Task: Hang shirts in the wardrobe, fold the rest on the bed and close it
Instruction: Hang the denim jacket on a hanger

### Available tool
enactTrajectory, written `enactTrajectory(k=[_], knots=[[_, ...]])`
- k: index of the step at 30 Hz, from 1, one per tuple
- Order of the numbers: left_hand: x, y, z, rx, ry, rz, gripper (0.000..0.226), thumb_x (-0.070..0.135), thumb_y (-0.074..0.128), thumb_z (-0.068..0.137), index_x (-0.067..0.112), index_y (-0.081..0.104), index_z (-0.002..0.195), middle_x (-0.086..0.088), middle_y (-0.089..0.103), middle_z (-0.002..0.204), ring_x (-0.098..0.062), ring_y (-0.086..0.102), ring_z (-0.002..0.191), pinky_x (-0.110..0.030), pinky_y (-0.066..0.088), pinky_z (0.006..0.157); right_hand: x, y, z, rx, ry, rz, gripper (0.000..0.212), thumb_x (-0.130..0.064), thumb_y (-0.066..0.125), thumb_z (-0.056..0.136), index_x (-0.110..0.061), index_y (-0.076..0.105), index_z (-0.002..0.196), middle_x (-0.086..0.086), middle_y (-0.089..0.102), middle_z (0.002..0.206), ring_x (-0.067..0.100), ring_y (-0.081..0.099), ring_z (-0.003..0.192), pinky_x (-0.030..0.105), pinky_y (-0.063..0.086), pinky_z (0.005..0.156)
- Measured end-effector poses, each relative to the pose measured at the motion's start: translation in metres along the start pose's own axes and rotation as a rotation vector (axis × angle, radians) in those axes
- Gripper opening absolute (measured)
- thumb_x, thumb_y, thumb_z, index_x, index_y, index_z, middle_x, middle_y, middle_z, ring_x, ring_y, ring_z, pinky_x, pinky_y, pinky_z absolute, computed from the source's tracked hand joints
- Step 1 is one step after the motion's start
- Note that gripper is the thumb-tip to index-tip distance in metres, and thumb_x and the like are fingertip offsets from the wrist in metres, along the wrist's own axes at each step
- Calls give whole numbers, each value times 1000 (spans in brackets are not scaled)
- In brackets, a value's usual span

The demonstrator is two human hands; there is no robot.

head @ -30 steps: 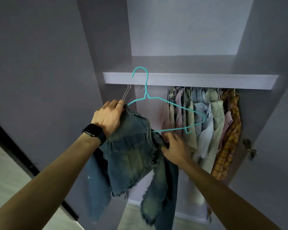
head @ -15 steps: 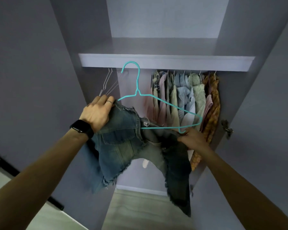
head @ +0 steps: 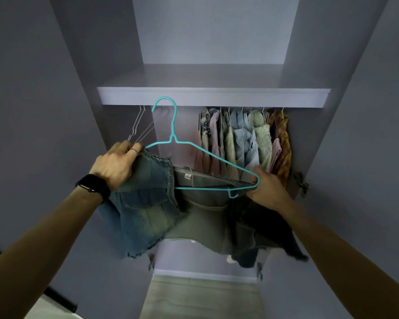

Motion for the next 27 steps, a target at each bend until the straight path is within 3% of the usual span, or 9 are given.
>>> enactTrajectory(k=[6,13,15,17,19,22,24,26,27], knots=[[-9,-4,-7,4,19,36,45,5,55,92,15,50,135,-12,48,110,-35,45,106,-53,47,63,7,-11,13,-255,180,172,19,-13,80,70,-19,64,78,-5,63,78,14,61,78,25,44,60],[-16,-2,-21,16,-13,107,44,11,53,94,14,48,138,-10,49,117,-32,45,110,-51,47,64,1,-23,26,-201,267,355,21,-33,70,93,-15,74,82,-7,67,64,13,63,67,26,45,58],[-3,-1,-26,27,28,121,42,12,56,93,10,51,135,-12,51,116,-34,49,108,-49,49,60,-16,-17,33,-219,371,527,22,-30,58,98,-15,73,105,-4,75,86,19,68,84,34,56,76],[17,2,-29,33,89,127,41,12,61,89,7,55,130,-14,54,111,-35,54,103,-46,49,56,-36,-13,43,-146,396,520,40,-39,47,102,-14,61,131,7,65,129,28,60,118,39,47,103],[38,7,-34,24,161,143,39,13,62,88,6,58,126,-15,57,108,-36,59,97,-43,50,51,-63,-16,50,-21,349,525,49,-48,41,104,-16,54,139,7,55,140,29,49,132,30,39,102],[57,20,-38,-13,215,152,38,15,52,91,6,57,127,-14,59,111,-37,61,94,-45,52,50,-104,-38,52,207,183,711,36,-46,43,104,-17,59,120,1,64,115,18,57,118,23,41,85],[51,29,-35,-68,19,82,38,17,46,96,13,46,134,-9,52,123,-35,55,108,-47,51,64,-123,-59,37,354,-2,736,31,-45,47,103,-16,60,100,-1,62,86,4,58,82,27,39,69],[34,28,-29,-25,-206,-72,30,16,45,97,14,43,128,-9,49,124,-37,53,110,-50,48,70,-135,-69,22,268,-208,599,29,-45,52,101,-19,63,94,0,57,74,7,53,67,28,39,65],[26,25,-26,29,-266,-149,25,16,45,98,12,43,123,-10,50,122,-39,54,106,-50,48,70,-139,-65,12,79,-259,508,28,-48,56,99,-21,66,96,1,61,77,9,57,71,30,44,68]])
Point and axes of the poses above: each hand's wrist, its own z-axis towards the middle knuckle, its own y-axis out of the palm, x = y × z, the point moved 2 cm from there along z, towards the middle knuckle
